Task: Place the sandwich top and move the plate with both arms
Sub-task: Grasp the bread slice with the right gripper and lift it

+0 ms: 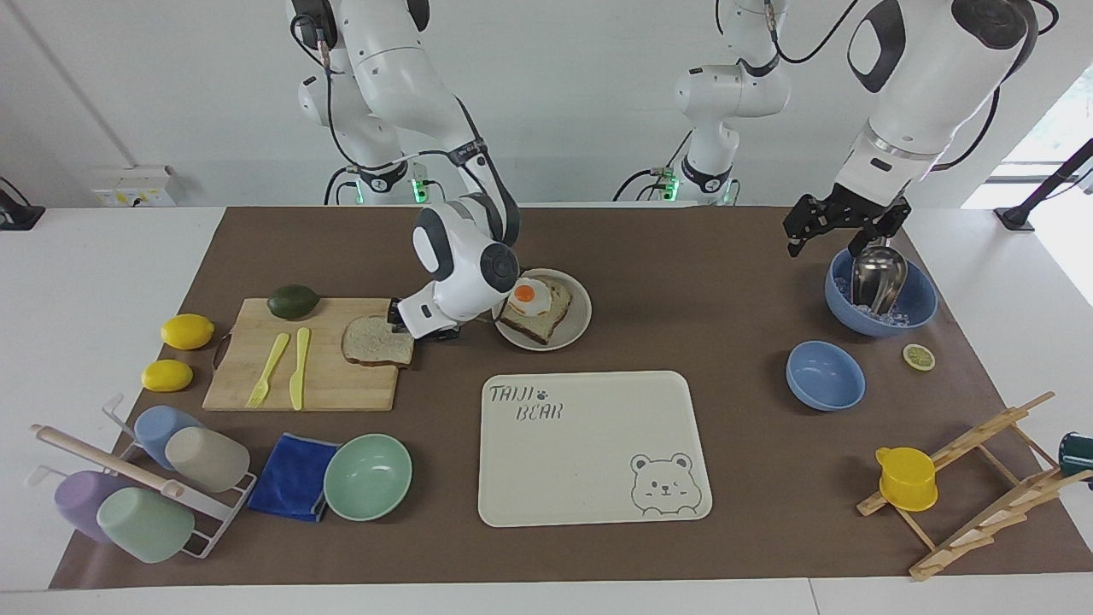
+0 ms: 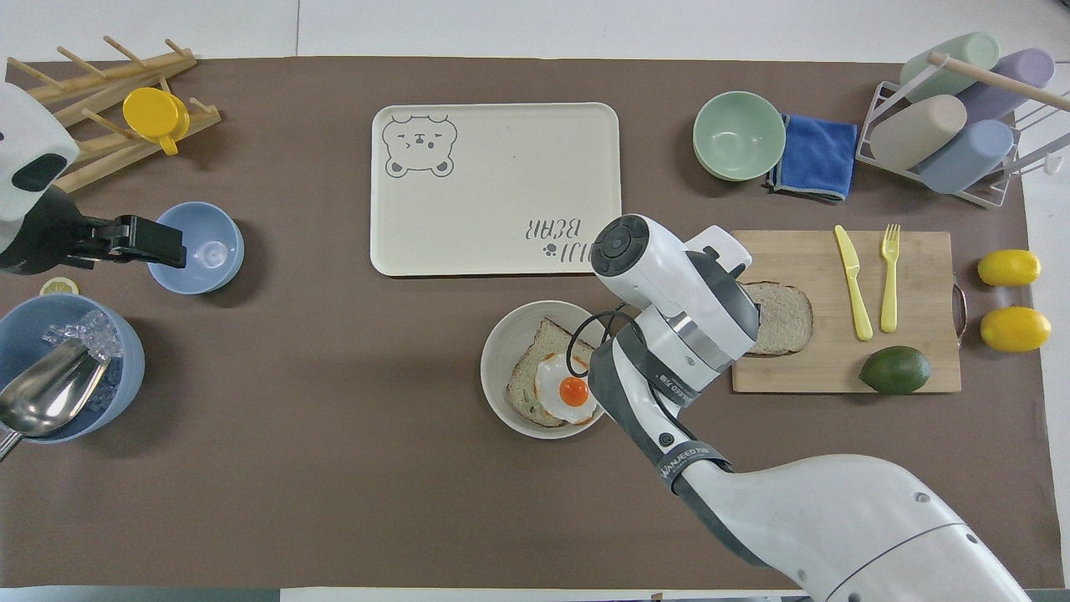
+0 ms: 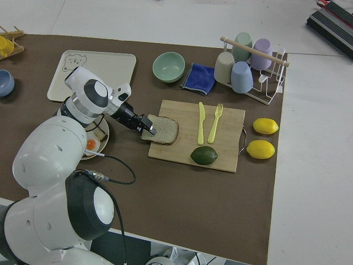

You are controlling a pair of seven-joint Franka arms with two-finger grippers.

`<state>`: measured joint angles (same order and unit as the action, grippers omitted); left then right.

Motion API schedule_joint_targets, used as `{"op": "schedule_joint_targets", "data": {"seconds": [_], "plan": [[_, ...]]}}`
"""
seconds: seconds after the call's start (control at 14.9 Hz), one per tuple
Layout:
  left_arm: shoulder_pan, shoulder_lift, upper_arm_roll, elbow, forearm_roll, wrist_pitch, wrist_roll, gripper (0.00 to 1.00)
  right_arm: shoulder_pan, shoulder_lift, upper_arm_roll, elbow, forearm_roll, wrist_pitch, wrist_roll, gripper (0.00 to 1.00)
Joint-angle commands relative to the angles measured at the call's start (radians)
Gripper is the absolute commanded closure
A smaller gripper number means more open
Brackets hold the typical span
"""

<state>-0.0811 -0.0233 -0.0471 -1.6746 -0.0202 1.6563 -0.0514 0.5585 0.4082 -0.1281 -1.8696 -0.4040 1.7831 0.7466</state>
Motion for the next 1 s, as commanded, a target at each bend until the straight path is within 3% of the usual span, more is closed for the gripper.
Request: {"op": "schedule_joint_targets", "data": {"seconds": [0.0,0.13,0.33,0.6,0.94], "plan": [[0.01,-0.017,-0.007,-0.022,0.019,0.007,0.007,0.0,0.014,-0.026,0.007,0.012,-0.025,-0.045,-0.021,1.0],[0.01,-0.017,-0.007,-0.022,0.019,0.005,0.007,0.0,0.059,-0.023,0.007,0.07,-0.025,-0.112,-0.032,1.0],[0.01,-0.017,-0.007,-0.022,0.019,0.007,0.007,0.0,0.157,-0.009,0.008,0.196,-0.042,-0.304,-0.098,1.0],[0.01,-0.017,-0.007,-0.022,0.019,0.007,0.007,0.0,0.279,-0.011,0.01,0.271,-0.111,-0.563,-0.101,1.0],[0.01,-0.017,-0.007,-0.022,0.019,0.005,0.007,0.0,0.371,-0.014,0.013,0.322,-0.064,-0.587,0.023,1.0]]}}
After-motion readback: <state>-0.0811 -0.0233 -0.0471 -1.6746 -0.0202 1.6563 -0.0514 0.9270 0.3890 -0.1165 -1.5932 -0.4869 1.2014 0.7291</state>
